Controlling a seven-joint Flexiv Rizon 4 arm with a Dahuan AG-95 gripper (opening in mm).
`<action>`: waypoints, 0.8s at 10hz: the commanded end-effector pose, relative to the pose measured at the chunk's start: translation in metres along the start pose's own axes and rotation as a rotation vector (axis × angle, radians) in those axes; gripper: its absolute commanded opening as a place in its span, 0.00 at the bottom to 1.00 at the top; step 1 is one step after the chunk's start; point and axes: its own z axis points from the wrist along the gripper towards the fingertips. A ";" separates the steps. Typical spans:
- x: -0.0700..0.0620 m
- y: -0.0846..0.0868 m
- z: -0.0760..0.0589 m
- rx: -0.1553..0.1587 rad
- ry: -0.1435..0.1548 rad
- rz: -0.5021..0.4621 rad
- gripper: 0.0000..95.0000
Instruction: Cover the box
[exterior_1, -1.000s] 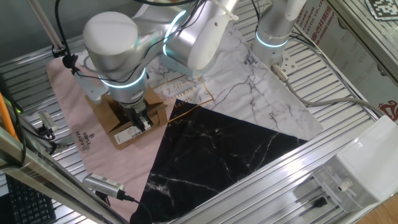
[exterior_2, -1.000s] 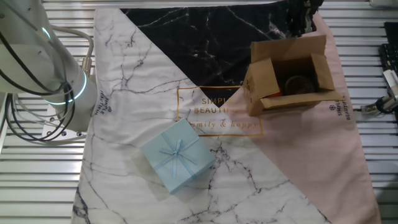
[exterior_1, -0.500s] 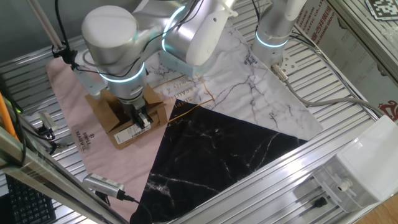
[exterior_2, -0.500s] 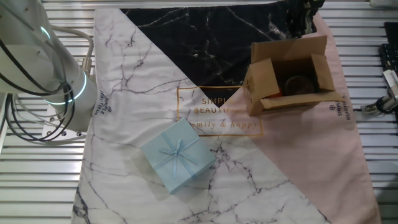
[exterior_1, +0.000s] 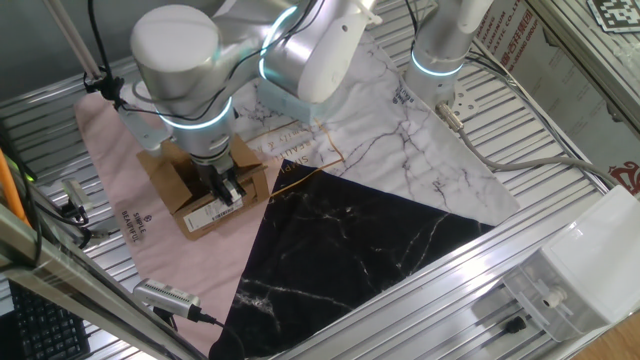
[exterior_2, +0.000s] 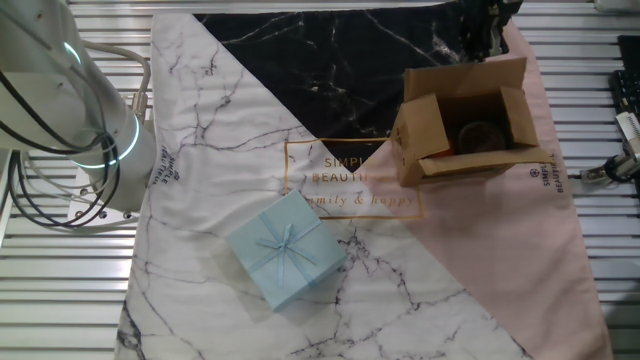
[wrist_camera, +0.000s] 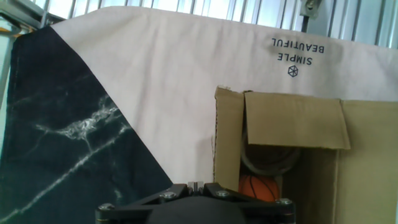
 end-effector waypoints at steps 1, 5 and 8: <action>0.002 0.004 -0.003 -0.041 -0.001 0.047 0.00; 0.010 0.020 -0.017 -0.049 0.004 0.083 0.00; 0.014 0.023 -0.022 -0.015 0.010 0.051 0.00</action>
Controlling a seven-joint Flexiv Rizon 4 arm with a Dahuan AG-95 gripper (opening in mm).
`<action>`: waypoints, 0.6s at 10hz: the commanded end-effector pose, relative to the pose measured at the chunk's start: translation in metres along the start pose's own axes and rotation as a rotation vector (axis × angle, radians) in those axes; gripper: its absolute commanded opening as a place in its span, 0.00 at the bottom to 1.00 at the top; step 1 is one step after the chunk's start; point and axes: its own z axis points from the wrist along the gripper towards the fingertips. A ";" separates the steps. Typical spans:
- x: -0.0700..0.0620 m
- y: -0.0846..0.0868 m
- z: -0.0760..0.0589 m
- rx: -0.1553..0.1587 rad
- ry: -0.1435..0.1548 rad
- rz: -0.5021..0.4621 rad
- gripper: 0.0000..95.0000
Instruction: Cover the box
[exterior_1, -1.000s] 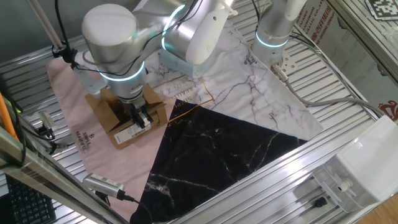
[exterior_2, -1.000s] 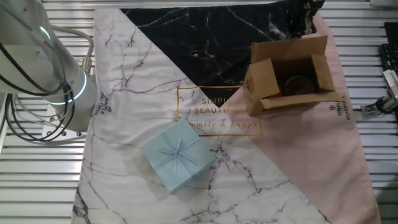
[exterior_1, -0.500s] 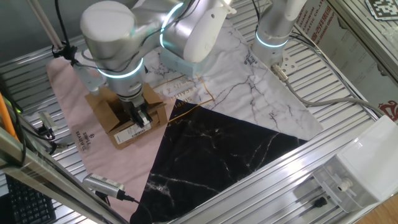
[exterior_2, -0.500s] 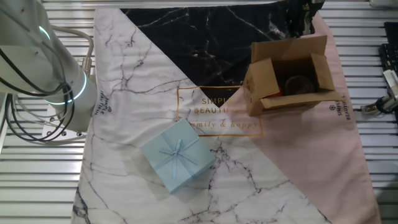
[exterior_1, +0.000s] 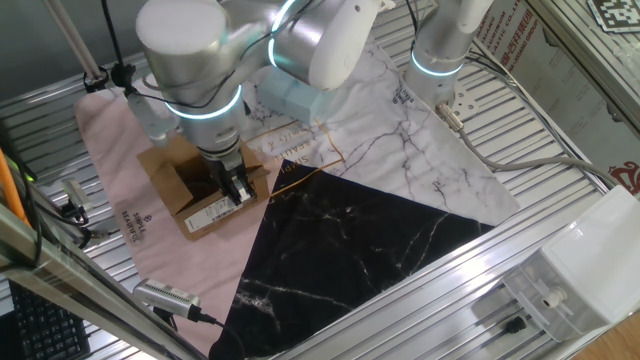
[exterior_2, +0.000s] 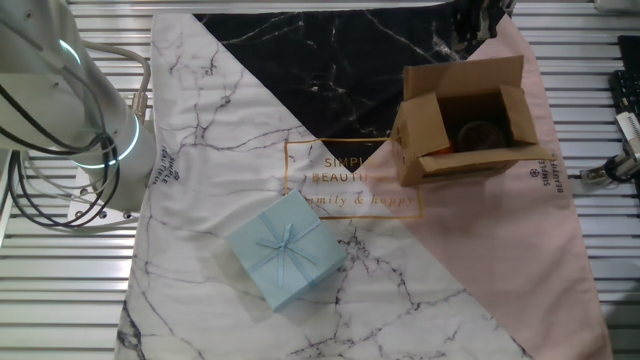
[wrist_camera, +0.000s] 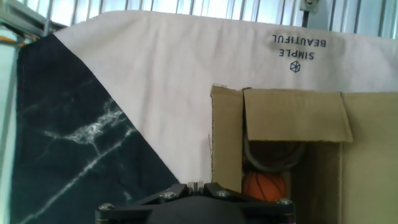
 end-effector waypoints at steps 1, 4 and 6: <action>0.005 -0.003 -0.004 0.027 0.009 -0.037 0.00; 0.015 -0.013 -0.013 0.050 0.015 -0.072 0.00; 0.019 -0.026 -0.014 0.053 0.015 -0.097 0.00</action>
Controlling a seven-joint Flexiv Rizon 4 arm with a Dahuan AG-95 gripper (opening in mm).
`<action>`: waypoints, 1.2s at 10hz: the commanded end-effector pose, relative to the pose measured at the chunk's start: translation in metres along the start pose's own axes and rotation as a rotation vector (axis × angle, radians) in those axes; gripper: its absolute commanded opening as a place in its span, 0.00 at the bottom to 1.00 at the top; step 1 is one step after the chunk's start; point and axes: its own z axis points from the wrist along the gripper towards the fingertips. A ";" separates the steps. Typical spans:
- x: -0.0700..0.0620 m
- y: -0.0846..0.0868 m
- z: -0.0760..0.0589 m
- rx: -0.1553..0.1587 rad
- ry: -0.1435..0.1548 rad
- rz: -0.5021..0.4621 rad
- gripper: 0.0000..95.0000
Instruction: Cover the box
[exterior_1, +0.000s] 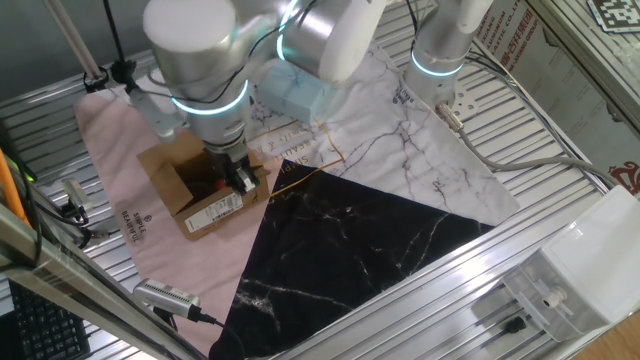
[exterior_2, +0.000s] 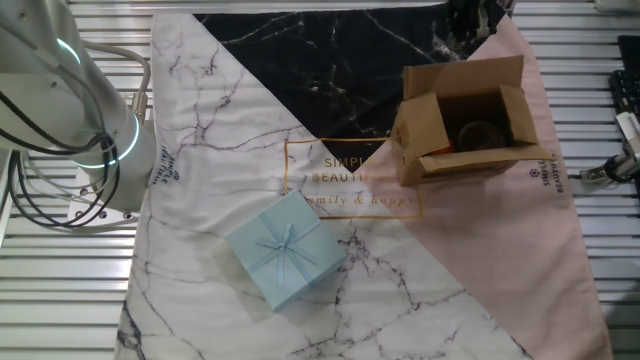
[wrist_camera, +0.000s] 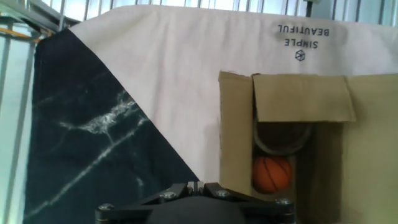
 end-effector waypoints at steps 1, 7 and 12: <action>0.005 -0.015 0.000 -0.009 -0.001 -0.021 0.00; 0.023 -0.050 0.013 -0.032 -0.010 -0.056 0.00; 0.029 -0.057 0.022 -0.044 -0.010 -0.047 0.00</action>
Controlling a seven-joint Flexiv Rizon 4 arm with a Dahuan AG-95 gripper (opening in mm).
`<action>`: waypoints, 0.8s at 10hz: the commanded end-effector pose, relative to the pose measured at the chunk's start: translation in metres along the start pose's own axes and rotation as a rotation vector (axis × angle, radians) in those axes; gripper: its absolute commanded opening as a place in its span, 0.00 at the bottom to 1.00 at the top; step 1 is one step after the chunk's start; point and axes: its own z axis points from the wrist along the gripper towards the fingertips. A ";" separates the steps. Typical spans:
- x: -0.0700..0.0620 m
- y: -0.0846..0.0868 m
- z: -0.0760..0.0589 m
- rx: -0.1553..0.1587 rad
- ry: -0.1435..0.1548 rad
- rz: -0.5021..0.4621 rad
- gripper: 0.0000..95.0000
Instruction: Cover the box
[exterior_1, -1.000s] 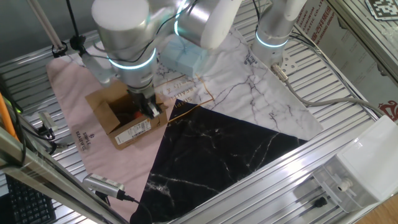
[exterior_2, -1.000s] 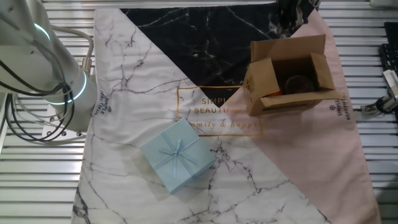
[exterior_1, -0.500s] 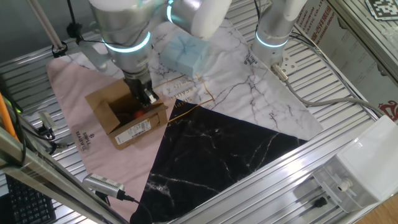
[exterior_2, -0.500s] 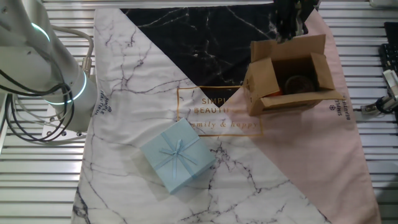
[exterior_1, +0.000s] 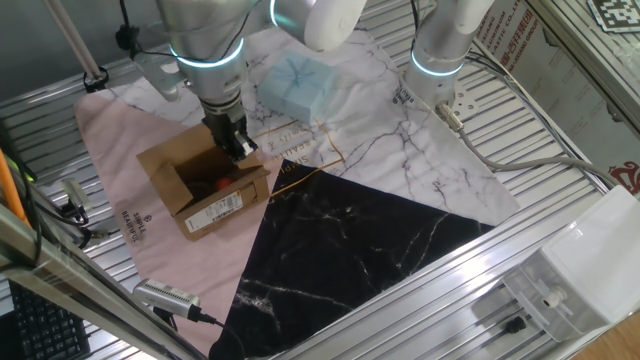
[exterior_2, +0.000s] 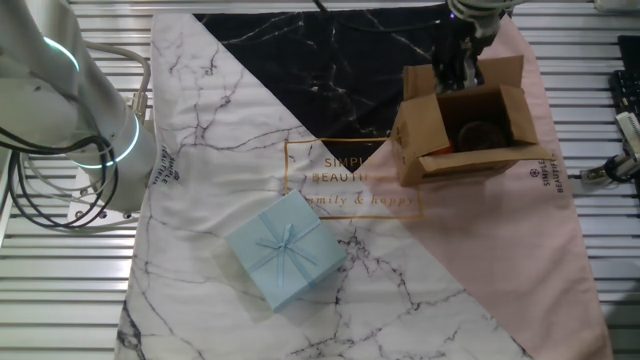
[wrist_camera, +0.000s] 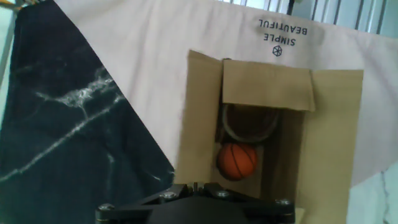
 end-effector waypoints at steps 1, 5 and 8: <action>-0.001 -0.002 0.004 -0.004 -0.007 -0.006 0.00; 0.001 -0.006 0.015 -0.011 -0.015 -0.007 0.00; 0.001 -0.010 0.027 -0.019 -0.026 -0.010 0.00</action>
